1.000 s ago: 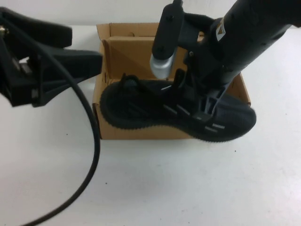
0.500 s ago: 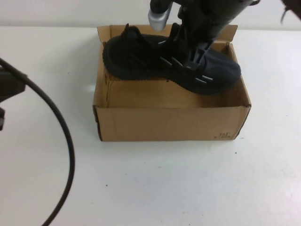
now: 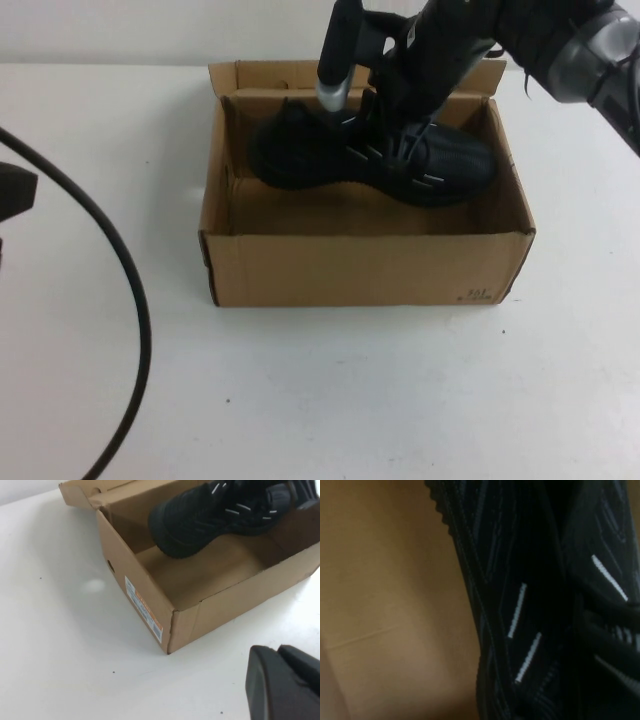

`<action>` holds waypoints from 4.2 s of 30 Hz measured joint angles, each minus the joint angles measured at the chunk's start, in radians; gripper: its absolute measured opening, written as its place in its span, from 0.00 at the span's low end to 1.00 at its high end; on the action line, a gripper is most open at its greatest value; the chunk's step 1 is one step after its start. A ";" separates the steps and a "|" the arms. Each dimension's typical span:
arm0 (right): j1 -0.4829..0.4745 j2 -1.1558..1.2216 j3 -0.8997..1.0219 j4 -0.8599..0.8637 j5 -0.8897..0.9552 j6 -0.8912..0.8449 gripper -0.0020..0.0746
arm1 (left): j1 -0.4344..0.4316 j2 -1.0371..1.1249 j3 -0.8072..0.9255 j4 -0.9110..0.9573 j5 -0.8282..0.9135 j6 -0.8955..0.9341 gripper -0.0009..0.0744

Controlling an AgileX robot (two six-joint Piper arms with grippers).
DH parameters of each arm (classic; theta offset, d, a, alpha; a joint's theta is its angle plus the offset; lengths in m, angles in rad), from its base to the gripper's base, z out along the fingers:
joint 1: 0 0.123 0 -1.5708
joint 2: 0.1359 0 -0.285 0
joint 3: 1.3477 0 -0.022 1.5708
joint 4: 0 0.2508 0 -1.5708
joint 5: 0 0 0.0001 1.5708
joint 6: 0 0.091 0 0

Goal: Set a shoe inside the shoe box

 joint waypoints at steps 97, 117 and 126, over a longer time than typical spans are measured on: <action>-0.047 -1.638 1.579 0.197 -0.771 0.520 0.01 | -0.091 -0.512 0.408 -0.024 -0.202 0.003 0.01; -0.047 -1.825 1.955 -0.073 -0.934 0.837 0.01 | -0.091 -0.512 0.408 -0.032 -0.128 0.003 0.01; -0.047 -1.825 1.966 -0.081 -0.966 0.837 0.01 | -0.091 -0.512 0.408 -0.032 -0.122 0.003 0.01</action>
